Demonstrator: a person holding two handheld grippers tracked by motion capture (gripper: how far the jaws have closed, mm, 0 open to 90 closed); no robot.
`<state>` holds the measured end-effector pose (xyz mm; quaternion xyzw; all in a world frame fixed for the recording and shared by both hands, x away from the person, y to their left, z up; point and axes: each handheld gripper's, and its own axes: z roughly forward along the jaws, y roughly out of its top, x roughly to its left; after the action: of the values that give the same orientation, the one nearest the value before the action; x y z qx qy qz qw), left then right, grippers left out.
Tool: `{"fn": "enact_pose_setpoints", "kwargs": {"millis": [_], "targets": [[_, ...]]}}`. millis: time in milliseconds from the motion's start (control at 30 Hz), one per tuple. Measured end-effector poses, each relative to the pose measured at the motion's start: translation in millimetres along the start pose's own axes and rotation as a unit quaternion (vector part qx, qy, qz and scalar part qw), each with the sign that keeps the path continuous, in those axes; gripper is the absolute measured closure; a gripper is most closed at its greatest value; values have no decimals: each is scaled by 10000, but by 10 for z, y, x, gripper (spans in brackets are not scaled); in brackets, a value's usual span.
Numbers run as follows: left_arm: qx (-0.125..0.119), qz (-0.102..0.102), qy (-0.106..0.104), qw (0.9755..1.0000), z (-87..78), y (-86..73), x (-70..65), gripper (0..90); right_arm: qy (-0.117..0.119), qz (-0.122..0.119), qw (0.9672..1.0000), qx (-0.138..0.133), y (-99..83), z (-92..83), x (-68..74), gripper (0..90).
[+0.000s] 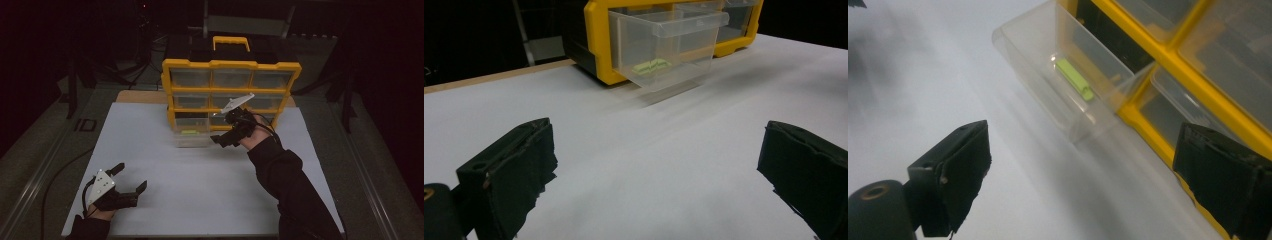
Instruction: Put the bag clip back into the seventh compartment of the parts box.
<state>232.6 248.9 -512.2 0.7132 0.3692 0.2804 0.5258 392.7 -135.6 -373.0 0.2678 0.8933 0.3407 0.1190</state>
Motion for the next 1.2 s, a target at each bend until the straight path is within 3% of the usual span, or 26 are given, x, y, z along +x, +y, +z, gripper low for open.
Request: {"fn": "enact_pose_setpoints", "kwargs": {"millis": [367, 567, 833, 1033, 1133, 1200], "targets": [[-5, 0, 5, 10000, -1, 1, -1, 14, -142, 74, 9998, -105, -321, -124, -6, 85], [-6, 12, 2, 10000, 0, 3, -7, 14, -235, 237, 9990, -294, -517, -180, -18, 84], [11, 27, 5, 10000, 4, 3, -7, 14, -343, 316, 9986, -241, -796, -176, -6, 84], [4, 19, 21, 10000, -2, 3, -3, 14, -255, 545, 9980, -207, -1012, -155, -29, 85], [3, 17, 20, 10000, -2, 3, -3, 14, -353, 489, 9981, -154, -1091, -147, -31, 85], [14, 10, 21, 10000, -1, 2, -1, 14, -374, 643, 9971, -174, -1209, -148, -64, 84]]}}
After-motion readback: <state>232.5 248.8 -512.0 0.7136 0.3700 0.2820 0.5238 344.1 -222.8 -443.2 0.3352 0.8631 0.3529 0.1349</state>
